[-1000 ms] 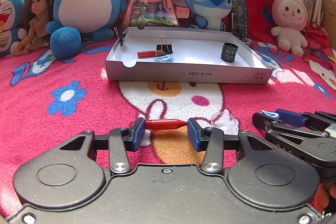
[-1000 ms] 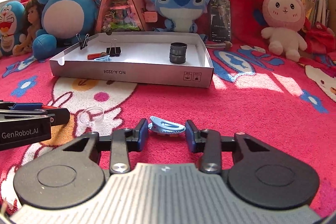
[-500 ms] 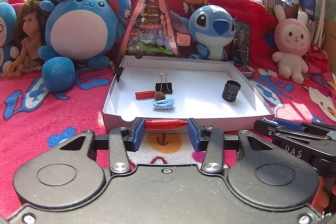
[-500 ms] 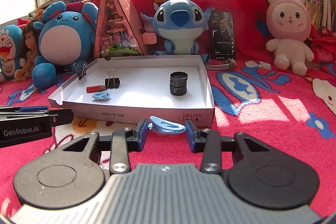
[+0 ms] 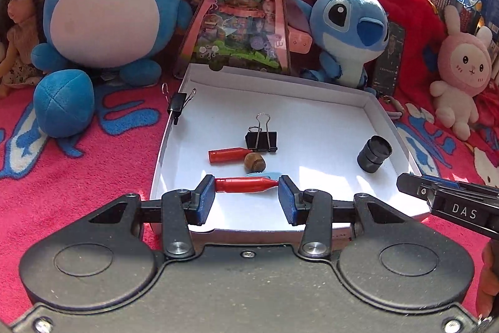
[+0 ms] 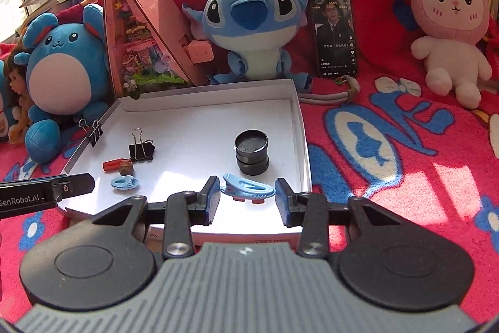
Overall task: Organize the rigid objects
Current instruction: 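Carry the red marker and blue clip over the white tray and lower them, then open the left gripper to release the marker while the right releases the clip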
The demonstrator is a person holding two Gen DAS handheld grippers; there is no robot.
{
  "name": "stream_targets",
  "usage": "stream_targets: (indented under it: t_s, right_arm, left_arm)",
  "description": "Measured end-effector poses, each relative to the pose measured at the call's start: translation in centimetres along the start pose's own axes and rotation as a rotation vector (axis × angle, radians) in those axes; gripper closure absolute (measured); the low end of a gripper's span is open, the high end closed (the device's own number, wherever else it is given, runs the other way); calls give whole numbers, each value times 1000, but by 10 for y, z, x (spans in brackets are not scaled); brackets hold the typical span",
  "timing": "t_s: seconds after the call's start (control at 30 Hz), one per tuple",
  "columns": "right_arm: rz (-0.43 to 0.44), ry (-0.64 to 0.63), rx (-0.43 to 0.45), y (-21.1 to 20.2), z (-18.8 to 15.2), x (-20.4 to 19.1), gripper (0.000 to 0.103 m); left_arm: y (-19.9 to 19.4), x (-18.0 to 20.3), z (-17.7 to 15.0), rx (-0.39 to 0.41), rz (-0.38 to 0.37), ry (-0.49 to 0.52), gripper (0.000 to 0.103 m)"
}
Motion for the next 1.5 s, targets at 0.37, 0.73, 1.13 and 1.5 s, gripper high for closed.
stream_targets:
  t_s: [0.37,0.73,1.13,1.5]
  right_arm:
    - [-11,-1,-32,25,-3,4,59]
    - [-30,-11,-33,34,-9,7,59]
    - [-36,-38,-41,38,-13,4,58]
    - [0,-31,-32,31,-16,0,42]
  left_arm:
    - [29,1,-6,-9,47,15,61]
    - [38,2,-7,15,71,27,61]
    - [38,4,-9,40,91,48,60]
    - [24,4,-14,47,77,41,29]
Point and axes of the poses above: each gripper's, at about its wrist camera, not at the fingertips, and y roughly the way its jaws point, x to its right, z to its top, the point moved 10 cm from there along y, roughly the way its jaws point, and after that the axes turned 12 degrees about z, right-handed, at the moved point
